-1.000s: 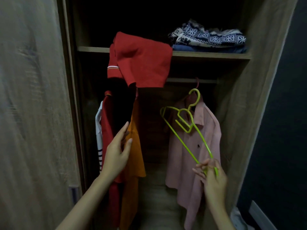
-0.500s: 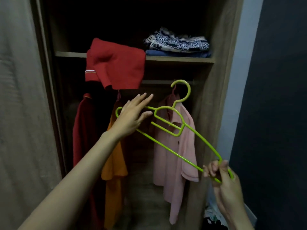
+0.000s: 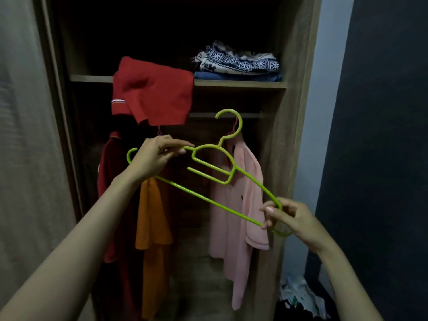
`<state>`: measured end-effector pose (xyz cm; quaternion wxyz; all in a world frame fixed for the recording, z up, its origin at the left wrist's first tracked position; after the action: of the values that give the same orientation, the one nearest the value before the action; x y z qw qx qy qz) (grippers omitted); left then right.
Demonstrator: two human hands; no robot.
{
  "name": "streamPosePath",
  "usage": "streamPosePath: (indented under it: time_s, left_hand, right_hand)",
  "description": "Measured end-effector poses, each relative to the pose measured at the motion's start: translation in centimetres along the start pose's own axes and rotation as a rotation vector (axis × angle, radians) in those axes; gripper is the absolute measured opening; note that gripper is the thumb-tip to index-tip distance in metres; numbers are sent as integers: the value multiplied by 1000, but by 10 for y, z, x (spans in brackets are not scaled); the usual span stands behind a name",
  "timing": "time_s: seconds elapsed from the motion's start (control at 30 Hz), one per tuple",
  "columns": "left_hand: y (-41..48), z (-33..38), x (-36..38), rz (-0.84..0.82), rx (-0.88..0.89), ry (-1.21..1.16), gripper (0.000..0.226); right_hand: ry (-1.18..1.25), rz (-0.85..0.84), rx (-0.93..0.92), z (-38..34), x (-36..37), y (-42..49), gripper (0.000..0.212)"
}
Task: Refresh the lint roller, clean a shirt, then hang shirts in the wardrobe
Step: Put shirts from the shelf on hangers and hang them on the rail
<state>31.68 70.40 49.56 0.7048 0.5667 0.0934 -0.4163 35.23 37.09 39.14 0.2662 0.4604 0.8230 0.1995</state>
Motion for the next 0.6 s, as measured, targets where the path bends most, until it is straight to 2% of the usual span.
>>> streamPosePath:
  time_s: [0.13, 0.37, 0.43, 0.5, 0.6]
  left_hand:
    - [1, 4, -3, -33, 53, 86, 29]
    - [3, 5, -13, 12, 103, 92, 27]
    - [6, 5, -25, 113, 73, 46, 28]
    - [14, 3, -40, 306, 53, -4, 29]
    - [33, -3, -59, 590, -5, 6, 34]
  right_hand:
    - [-84, -90, -5, -15, 27, 29, 27]
    - [16, 47, -76, -20, 42, 44, 25]
    - [62, 108, -94, -20, 38, 41, 28]
    - [70, 139, -116, -22, 34, 38, 33]
    - [29, 153, -117, -27, 29, 36, 26]
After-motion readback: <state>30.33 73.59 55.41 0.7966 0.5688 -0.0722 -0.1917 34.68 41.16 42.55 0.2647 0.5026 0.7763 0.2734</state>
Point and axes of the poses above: each hand's wrist, its own y-axis towards the middle knuckle, its own x-axis out of the palm, z = x × y, the point moved 2 cm from there along y, towards the middle knuckle, and after that the axes turned 11 degrees about -x, right-handed, at the moved point
